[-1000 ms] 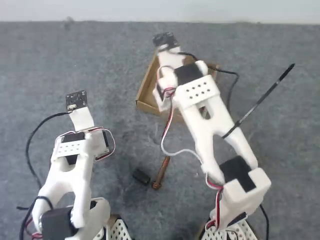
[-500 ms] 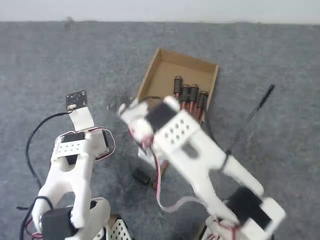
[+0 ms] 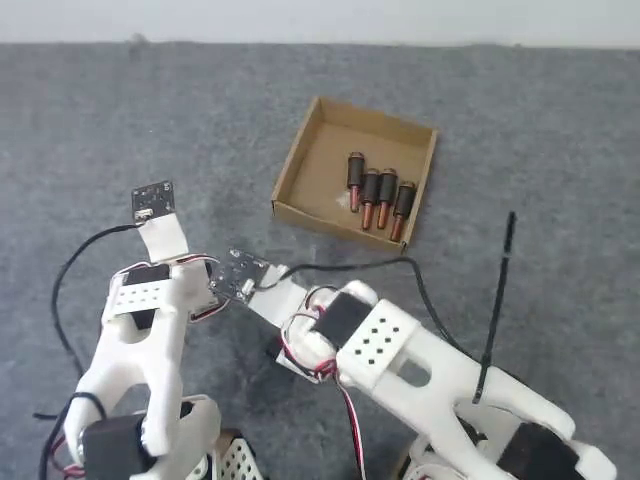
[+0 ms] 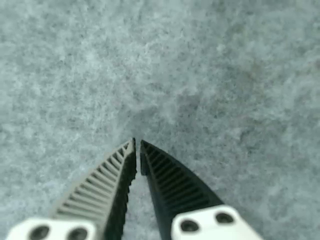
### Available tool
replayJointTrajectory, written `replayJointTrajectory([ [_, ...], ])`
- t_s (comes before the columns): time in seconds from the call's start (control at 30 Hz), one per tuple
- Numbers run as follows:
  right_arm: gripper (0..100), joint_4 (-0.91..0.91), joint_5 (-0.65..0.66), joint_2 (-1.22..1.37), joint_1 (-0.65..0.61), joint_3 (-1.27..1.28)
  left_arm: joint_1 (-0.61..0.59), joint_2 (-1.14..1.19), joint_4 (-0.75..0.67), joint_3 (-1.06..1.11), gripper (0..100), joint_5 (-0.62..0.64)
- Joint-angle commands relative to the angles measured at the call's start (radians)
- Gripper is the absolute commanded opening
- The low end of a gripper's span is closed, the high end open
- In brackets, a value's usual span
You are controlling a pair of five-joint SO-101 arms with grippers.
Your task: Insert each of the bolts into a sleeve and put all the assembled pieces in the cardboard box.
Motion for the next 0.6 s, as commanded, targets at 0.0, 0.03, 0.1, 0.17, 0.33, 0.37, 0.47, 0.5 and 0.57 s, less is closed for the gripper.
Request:
replayJointTrajectory([
  [0.0, 0.6, -0.137, 0.014, -0.047, -0.01, 0.048, -0.058, -0.003, -0.031, -0.065, 1, -0.002],
  [0.03, 0.6, -0.162, 0.014, -0.047, -0.01, 0.063, -0.083, -0.003, -0.029, -0.076, 1, 0.0],
  [0.1, 0.6, -0.2, 0.008, -0.035, -0.012, 0.083, -0.123, -0.003, -0.025, -0.101, 1, 0.002],
  [0.17, 0.6, -0.234, -0.043, -0.002, -0.03, 0.089, -0.153, 0.002, -0.025, -0.116, 1, 0.026],
  [0.33, 0.9, -0.297, -0.081, 0.11, -0.077, 0.086, -0.224, 0.126, -0.003, -0.216, 1, 0.095],
  [0.37, 2.4, -0.306, -0.081, 0.128, -0.081, 0.086, -0.229, 0.16, 0.028, -0.251, 1, 0.095],
  [0.47, 10.6, -0.311, -0.081, 0.156, -0.081, 0.084, -0.229, 0.23, 0.123, -0.337, 1, 0.087],
  [0.5, 12.9, -0.309, -0.078, 0.16, -0.081, 0.084, -0.229, 0.241, 0.129, -0.349, 1, 0.084],
  [0.57, 14.9, -0.309, -0.077, 0.163, -0.081, 0.084, -0.227, 0.245, 0.13, -0.351, 1, 0.054],
])
